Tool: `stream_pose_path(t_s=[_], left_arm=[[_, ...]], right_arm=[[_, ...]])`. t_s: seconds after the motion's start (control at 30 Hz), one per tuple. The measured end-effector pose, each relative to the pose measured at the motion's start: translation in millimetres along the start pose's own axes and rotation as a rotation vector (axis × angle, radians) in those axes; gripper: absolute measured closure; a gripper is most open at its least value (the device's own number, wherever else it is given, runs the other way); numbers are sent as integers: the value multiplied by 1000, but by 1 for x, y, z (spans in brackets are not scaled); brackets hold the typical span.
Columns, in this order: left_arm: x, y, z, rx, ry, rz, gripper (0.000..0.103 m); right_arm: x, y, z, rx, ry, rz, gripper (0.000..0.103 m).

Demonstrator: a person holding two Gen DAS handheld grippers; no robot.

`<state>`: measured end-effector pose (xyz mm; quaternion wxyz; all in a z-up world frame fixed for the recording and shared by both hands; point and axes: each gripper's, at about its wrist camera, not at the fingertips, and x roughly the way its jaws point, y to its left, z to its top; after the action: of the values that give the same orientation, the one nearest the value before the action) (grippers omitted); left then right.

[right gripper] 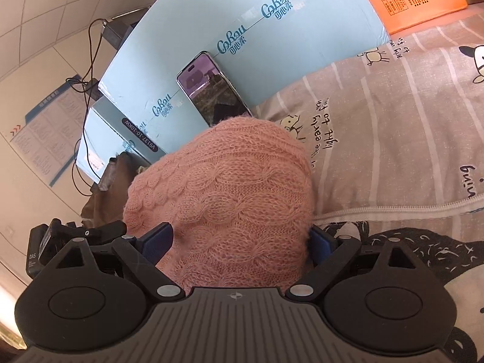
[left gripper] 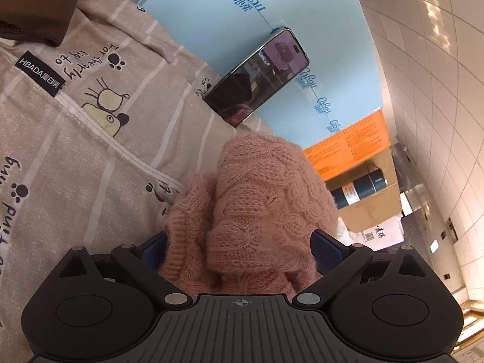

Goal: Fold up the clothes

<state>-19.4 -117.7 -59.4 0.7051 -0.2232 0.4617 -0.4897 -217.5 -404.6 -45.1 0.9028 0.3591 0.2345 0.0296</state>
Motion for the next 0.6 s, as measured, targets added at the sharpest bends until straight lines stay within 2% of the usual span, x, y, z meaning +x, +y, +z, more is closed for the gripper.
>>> stream_pose_path(t_s=[0.17,0.27,0.3,0.33,0.37,0.4,0.6], left_arm=[[8,-8,-10,118,-67,-2,9],[5,-2,-9,99,-89,-23,29],[4,3,-8,76,-90,-35,42],[4,6,-7,61,-94,-39,49],[1,6,-7,57,-101,-42,51],[-2,6,-6,55,-110,-47,53],[-36,1,-3,70,-199,-52,55]], right_arm=[[3,5,-4,-6,2,-12,25],[3,10,-6,-27,-20,-47,37],[2,13,-7,-48,-35,-52,38],[1,17,-9,-75,-52,-44,43],[0,22,-10,-101,-69,-37,53],[-1,27,-11,-125,-83,-31,58],[3,60,-12,-195,-108,-27,63]])
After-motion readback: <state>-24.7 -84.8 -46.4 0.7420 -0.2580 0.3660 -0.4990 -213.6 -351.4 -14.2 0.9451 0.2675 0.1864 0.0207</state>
